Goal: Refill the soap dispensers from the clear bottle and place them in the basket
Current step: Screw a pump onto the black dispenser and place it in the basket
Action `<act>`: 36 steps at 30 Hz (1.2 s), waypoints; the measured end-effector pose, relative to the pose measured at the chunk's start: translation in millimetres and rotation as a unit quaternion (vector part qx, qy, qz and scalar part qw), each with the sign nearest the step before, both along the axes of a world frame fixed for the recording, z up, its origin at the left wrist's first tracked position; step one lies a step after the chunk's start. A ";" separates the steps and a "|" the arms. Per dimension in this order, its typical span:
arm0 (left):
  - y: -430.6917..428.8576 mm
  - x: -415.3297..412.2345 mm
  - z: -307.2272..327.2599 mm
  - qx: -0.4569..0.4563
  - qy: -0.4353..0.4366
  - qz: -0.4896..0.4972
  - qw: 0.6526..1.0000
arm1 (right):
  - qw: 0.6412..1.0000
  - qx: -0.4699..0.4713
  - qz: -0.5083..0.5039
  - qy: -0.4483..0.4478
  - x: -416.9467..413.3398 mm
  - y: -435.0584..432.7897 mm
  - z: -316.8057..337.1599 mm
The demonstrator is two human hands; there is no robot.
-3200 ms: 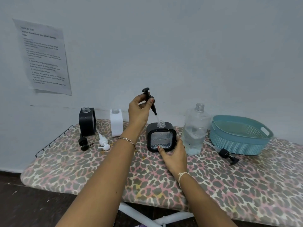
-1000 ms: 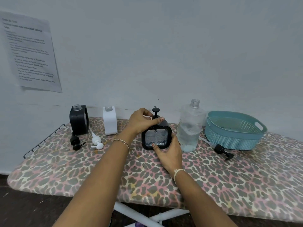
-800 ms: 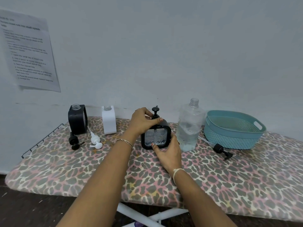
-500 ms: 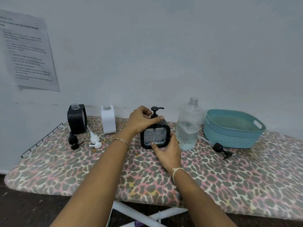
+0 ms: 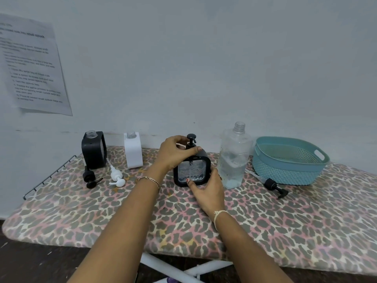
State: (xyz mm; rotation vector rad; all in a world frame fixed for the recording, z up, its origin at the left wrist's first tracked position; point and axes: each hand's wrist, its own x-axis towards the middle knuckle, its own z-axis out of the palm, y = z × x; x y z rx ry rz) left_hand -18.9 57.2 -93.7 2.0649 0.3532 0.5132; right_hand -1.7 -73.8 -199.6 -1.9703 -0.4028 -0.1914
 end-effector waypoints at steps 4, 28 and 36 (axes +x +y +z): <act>-5.6 6.0 -3.9 0.055 -0.024 0.070 0.996 | 1.000 0.001 0.000 0.003 0.0 -0.1 -0.4; -3.4 -2.3 -1.4 -0.036 -0.015 0.023 0.999 | 1.000 -0.001 -0.003 0.004 1.4 0.6 -0.8; -8.5 1.8 -6.3 0.072 -0.021 0.084 0.994 | 1.000 -0.005 -0.004 0.006 0.8 0.1 0.5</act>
